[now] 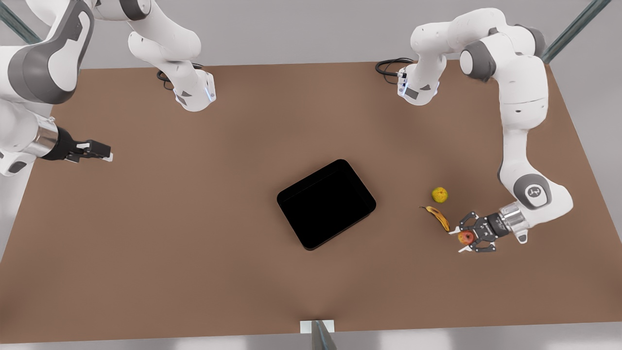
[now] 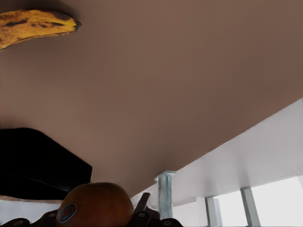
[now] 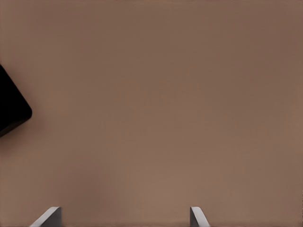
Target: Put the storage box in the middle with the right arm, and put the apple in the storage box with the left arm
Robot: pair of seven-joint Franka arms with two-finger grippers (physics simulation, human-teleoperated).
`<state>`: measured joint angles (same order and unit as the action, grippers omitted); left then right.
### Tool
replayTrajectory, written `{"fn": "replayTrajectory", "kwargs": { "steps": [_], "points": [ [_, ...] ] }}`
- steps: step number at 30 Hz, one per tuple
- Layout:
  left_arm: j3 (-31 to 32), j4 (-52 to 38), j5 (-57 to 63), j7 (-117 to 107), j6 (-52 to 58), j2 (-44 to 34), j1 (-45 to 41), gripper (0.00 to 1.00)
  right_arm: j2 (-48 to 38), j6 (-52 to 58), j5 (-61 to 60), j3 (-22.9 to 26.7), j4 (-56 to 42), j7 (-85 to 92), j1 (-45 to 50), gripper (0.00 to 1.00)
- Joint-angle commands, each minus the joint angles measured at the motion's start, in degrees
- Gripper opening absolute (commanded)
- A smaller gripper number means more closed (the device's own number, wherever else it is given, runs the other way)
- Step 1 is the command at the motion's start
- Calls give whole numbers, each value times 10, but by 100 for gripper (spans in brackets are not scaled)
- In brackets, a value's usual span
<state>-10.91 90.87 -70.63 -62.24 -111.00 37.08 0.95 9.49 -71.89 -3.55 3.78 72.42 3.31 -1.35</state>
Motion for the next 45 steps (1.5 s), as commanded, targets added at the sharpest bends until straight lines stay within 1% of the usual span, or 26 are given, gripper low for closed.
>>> {"fn": "replayTrajectory", "kwargs": {
  "steps": [1,4,7,10,12,14,16,18,24,25,27,29,31,32,33,34,36,37,38,39,40,41,42,43,44,45],
  "points": [
    [0,0,73,-17,1,-6,-7,38,0,0,0,0,0,-1,0,100],
    [0,1,136,-182,5,-61,-94,37,2,0,0,7,1,11,2,100],
    [0,-1,142,-306,10,-84,-175,36,4,0,0,7,1,9,3,100],
    [0,-6,139,-391,-7,-83,-249,36,5,0,0,7,0,10,4,100],
    [1,-8,131,-444,-59,-79,-296,36,6,0,0,7,1,11,4,100],
    [4,-53,129,-539,-120,-40,-349,36,5,0,0,7,1,11,4,100],
    [4,-55,126,-572,-149,-36,-371,37,6,0,0,7,1,11,4,100],
    [4,-63,130,-587,-156,-30,-387,99,6,0,0,7,1,10,4,100],
    [3,-63,134,-595,-155,-40,-406,100,7,-1,0,7,1,11,4,100],
    [1,-70,166,-588,-154,-44,-409,100,7,-1,0,7,1,10,4,100],
    [-2,-127,325,-583,-131,-45,-407,100,7,0,0,7,1,11,4,100],
    [0,-176,529,-575,-66,-47,-402,100,7,0,0,7,1,10,4,100],
    [-1,-148,579,-341,-26,-87,-406,100,7,0,0,7,1,10,4,100],
    [-3,-122,581,-310,-13,-112,-400,100,7,-1,0,7,1,10,4,100],
    [-3,-61,613,-196,1,-163,-400,100,7,-1,0,7,1,10,4,100],
    [-21,-43,614,-65,62,-199,-384,100,6,-1,0,7,1,10,4,100],
    [-89,-48,614,177,186,-243,-383,100,6,-1,0,7,1,11,4,100],
    [-158,-52,606,326,238,-266,-383,100,6,-4,6,7,8,11,4,100],
    [-194,-81,608,415,290,-266,-364,100,4,-20,8,7,24,12,4,100],
    [-209,-116,611,663,335,-267,-342,100,-11,-42,15,7,52,12,5,100],
    [-243,-135,609,707,357,-262,-337,100,-28,-61,16,7,80,12,5,100],
    [-245,-135,606,719,340,-262,-330,100,-37,-71,16,7,97,12,6,100],
    [-241,-135,607,717,323,-271,-331,100,-36,-71,17,7,97,12,6,100],
    [-189,-135,603,718,314,-274,-276,100,-33,-71,17,7,96,12,6,100],
    [10,-169,611,708,319,-265,-105,100,-32,-70,17,7,95,12,6,100],
    [49,-146,634,705,304,-296,-84,100,-32,-70,17,7,94,12,6,100]
  ]
}}
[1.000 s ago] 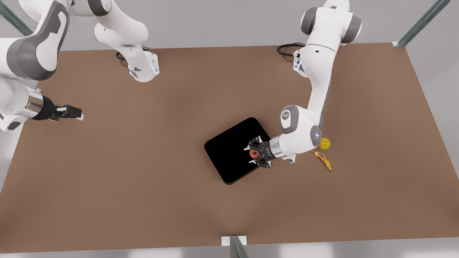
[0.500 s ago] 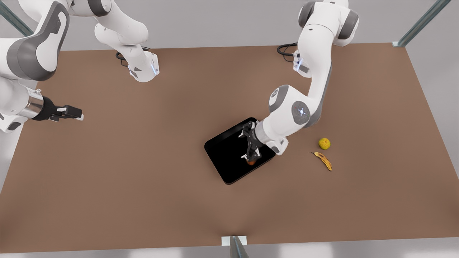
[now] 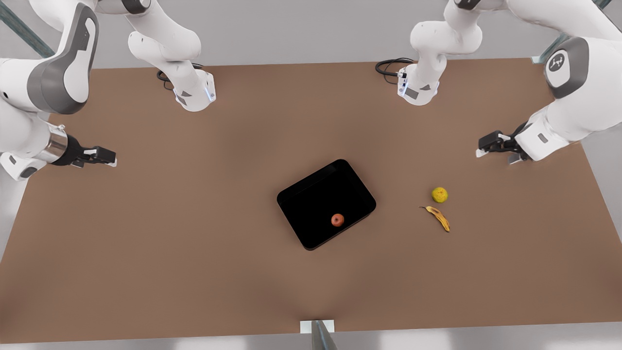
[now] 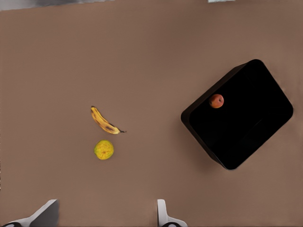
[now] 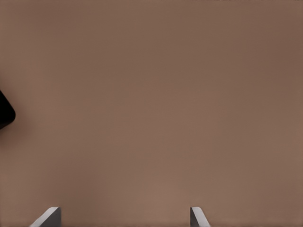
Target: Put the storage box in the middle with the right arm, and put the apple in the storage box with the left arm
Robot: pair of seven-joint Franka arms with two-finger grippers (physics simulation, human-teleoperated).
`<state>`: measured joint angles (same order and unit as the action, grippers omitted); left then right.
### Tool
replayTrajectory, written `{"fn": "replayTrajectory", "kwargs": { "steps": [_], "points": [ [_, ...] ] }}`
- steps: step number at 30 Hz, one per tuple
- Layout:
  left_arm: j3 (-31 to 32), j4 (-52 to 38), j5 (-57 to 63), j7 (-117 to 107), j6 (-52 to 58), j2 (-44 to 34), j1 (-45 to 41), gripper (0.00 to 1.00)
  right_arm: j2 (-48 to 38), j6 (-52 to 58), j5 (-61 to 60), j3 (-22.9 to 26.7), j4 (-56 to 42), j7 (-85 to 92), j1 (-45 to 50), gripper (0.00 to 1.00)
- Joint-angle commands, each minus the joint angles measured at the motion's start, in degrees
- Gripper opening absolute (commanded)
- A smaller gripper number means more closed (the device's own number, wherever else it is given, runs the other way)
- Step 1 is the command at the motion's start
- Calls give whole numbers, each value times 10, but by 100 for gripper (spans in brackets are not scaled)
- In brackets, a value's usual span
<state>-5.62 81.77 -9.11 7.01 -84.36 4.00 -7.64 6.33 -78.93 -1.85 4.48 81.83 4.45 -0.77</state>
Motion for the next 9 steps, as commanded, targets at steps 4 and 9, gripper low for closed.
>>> {"fn": "replayTrajectory", "kwargs": {
  "steps": [4,9],
  "points": [
    [78,97,30,-53,-40,-32,60,100,0,1,0,0,-2,0,0,100],
    [81,69,52,-73,-41,0,58,100,0,2,0,0,-3,0,0,100]
  ]
}}
